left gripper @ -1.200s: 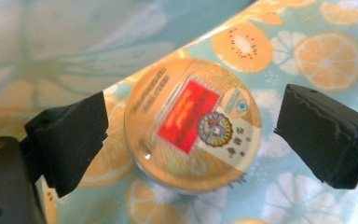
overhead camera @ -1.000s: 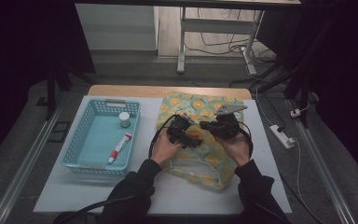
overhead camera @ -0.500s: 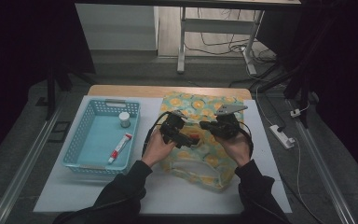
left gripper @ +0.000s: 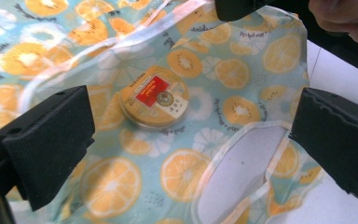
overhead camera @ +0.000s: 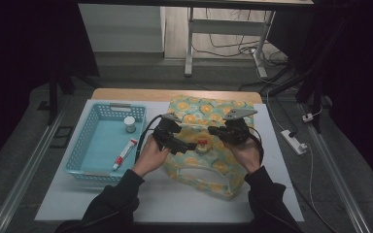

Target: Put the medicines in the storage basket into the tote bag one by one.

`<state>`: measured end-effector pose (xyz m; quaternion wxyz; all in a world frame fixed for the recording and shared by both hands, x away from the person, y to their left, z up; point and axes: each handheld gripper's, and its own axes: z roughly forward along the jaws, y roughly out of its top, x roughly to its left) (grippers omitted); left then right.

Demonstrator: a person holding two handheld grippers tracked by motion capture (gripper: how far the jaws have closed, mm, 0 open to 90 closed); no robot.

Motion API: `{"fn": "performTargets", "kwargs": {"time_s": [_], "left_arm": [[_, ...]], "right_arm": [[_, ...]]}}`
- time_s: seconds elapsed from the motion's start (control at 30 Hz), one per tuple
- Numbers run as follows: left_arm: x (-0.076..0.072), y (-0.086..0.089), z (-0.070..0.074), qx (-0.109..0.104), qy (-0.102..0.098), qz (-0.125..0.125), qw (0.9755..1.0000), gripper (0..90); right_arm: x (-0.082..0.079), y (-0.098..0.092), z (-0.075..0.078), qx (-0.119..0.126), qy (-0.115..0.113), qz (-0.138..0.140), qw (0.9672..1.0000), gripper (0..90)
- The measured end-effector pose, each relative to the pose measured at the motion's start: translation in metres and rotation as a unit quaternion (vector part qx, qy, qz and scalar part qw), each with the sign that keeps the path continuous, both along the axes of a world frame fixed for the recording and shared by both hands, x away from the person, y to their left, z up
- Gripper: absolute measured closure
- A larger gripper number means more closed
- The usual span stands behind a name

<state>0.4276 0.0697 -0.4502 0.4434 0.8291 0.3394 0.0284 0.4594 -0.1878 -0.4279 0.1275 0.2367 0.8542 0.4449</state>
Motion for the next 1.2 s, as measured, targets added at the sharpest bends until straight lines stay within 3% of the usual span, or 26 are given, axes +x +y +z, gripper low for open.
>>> {"fn": "performTargets", "kwargs": {"time_s": [0.33, 0.57, 0.83, 0.97, 1.2], "left_arm": [[-0.01, 0.024, 0.006, 0.002, -0.01, -0.01, 0.9999, 0.0], [-0.015, 0.043, 0.004, 0.011, -0.004, 0.002, 0.9999, 0.0], [-0.023, 0.068, 0.003, 0.005, 0.001, 0.027, 0.9996, 0.0], [-0.028, 0.082, 0.003, 0.013, 0.0, 0.043, 0.999, 0.1], [-0.036, 0.112, 0.001, 0.028, -0.002, 0.089, 0.9956, 0.1]], "right_arm": [[0.0, 0.0, 0.0, 0.0, 0.002, 0.001, 1.0, 90.0], [-0.001, 0.001, -0.001, 0.0, 0.001, 0.003, 1.0, 90.0], [-0.001, 0.002, -0.001, -0.001, 0.002, 0.004, 1.0, 90.0], [-0.001, 0.002, -0.002, -0.004, 0.003, 0.004, 1.0, 90.0], [-0.001, 0.002, -0.002, -0.004, 0.002, 0.002, 1.0, 90.0]]}}
